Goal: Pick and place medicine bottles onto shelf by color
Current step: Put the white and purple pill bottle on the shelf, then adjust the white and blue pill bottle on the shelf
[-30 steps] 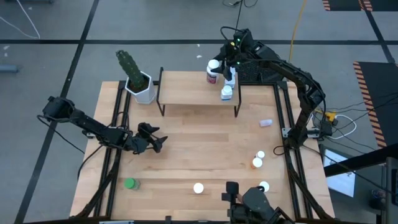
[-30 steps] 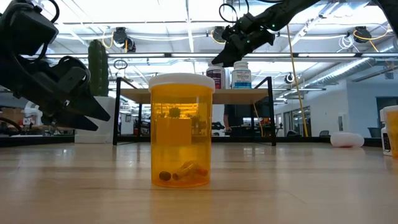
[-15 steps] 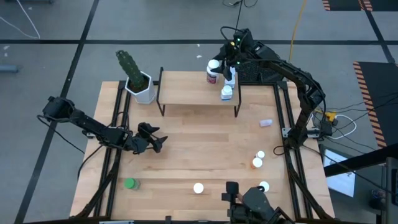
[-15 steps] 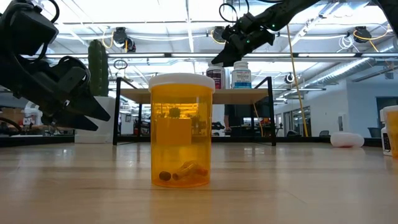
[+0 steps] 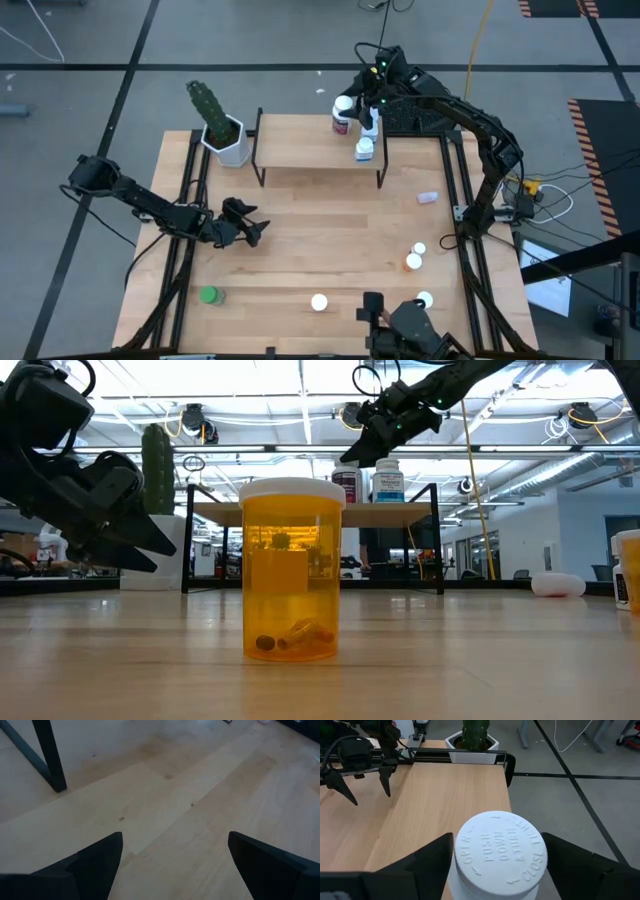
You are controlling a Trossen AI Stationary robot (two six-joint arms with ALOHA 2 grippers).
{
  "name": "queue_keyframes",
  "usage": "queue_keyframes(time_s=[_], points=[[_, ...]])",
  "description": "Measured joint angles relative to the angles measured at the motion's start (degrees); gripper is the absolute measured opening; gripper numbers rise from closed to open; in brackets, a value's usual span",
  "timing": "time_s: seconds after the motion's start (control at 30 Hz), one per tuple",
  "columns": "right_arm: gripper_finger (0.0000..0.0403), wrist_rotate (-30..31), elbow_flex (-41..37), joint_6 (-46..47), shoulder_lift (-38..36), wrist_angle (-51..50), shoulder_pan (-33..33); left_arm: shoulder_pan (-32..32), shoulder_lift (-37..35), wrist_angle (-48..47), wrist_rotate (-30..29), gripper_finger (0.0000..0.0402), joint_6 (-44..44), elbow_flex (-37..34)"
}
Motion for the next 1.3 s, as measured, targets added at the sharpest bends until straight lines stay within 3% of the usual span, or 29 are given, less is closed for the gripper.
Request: queue_keyframes(time_s=[0.2, 1.3], points=[[0.0319, 0.0, 0.0, 0.0, 0.0, 0.02, 0.0, 0.0, 0.0, 0.0, 0.0, 0.0365, 0.09, 0.0], [0.032, -1.62, 0.0, 1.05, -2.57, 3.48, 2.58, -0.01, 0.02, -0.04, -0.01, 0.0365, 0.51, 0.0]])
